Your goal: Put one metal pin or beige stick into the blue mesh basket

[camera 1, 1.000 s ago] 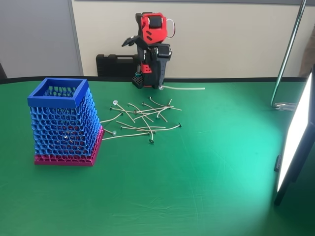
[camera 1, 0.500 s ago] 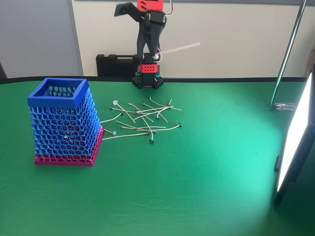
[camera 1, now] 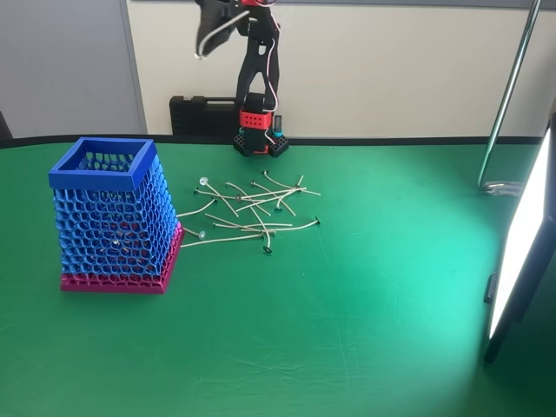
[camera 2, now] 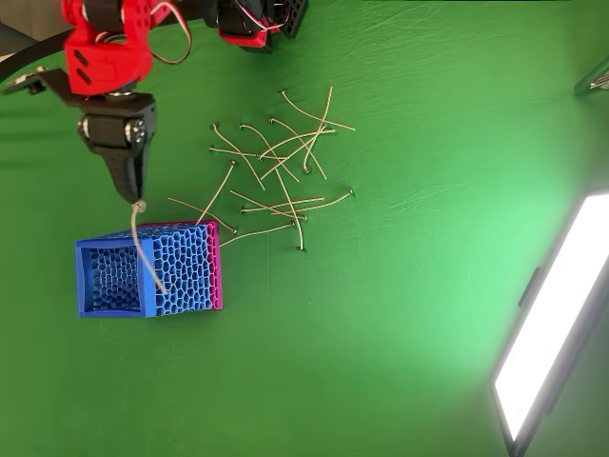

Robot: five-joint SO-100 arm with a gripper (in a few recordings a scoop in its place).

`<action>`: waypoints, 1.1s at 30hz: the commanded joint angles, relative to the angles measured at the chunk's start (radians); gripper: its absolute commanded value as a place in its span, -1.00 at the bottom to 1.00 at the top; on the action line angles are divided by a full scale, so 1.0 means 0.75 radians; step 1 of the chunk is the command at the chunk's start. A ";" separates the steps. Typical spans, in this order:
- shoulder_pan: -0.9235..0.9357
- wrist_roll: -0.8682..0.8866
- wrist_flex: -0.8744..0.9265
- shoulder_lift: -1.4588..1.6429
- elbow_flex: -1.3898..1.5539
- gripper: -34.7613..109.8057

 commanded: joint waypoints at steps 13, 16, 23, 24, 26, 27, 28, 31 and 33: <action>0.276 0.008 -0.241 -0.348 -0.213 -0.51; 0.288 -0.010 -0.313 -0.430 -0.202 -0.51; 0.276 -0.063 -0.409 -0.654 -0.245 -0.51; 0.274 -0.070 -0.430 -0.673 -0.245 -0.51; 0.270 -0.074 -0.456 -0.714 -0.264 -0.51; 0.268 -0.072 -0.464 -0.732 -0.280 -0.51; 0.268 -0.067 -0.470 -0.744 -0.290 -0.51; 0.276 -0.067 -0.499 -0.767 -0.307 -0.51; 0.280 -0.072 -0.511 -0.767 -0.301 -0.49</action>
